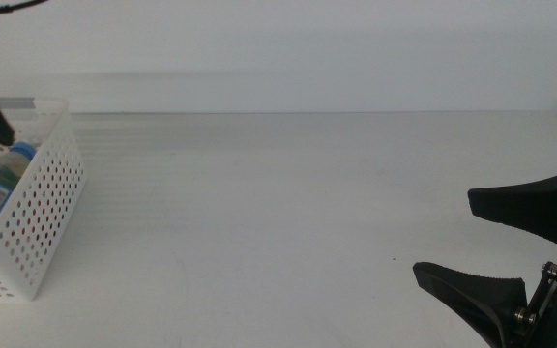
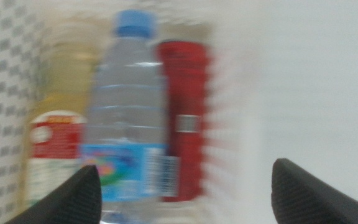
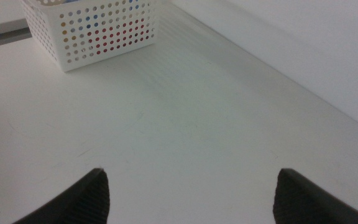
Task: Use arms to grab the bottles and put them into the dustbin to the left of the table.
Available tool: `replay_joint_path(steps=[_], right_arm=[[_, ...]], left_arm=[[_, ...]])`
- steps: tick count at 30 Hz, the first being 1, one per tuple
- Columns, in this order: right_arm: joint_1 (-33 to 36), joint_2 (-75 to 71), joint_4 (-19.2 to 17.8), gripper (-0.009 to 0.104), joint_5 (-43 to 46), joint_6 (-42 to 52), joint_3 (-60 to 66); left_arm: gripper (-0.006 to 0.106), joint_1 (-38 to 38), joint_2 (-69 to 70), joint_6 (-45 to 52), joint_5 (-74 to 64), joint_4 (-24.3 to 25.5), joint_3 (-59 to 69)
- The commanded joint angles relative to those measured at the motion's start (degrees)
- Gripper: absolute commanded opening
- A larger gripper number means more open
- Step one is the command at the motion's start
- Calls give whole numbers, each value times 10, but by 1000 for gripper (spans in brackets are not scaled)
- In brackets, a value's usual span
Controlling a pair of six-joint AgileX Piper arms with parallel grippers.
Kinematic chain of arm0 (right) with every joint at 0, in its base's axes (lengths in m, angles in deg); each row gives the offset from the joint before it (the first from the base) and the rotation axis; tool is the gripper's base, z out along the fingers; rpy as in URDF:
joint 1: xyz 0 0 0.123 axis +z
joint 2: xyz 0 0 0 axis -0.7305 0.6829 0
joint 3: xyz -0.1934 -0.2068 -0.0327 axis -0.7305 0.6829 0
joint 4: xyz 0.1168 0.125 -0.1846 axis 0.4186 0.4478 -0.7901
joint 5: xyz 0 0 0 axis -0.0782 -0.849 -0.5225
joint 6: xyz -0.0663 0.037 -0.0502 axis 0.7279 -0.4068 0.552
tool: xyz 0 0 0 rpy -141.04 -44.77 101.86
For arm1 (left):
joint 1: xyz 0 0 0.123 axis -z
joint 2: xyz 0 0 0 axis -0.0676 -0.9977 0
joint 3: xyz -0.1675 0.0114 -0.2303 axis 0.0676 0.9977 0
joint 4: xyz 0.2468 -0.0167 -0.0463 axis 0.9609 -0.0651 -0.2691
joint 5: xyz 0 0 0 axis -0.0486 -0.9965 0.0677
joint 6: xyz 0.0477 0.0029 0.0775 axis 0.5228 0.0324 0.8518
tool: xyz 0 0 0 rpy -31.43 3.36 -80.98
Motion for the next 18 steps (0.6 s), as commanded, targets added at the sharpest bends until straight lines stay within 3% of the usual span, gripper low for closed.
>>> replay_joint_path(steps=[1,8,18], right_arm=[[0,-3,-3,70,40,7,-15],[0,-3,-3,70,40,7,-15],[0,-3,-3,70,40,7,-15]], left_arm=[[90,12,69,39,47,-69,23],[90,37,175,96,94,-183,124],[90,151,222,139,157,-225,196]])
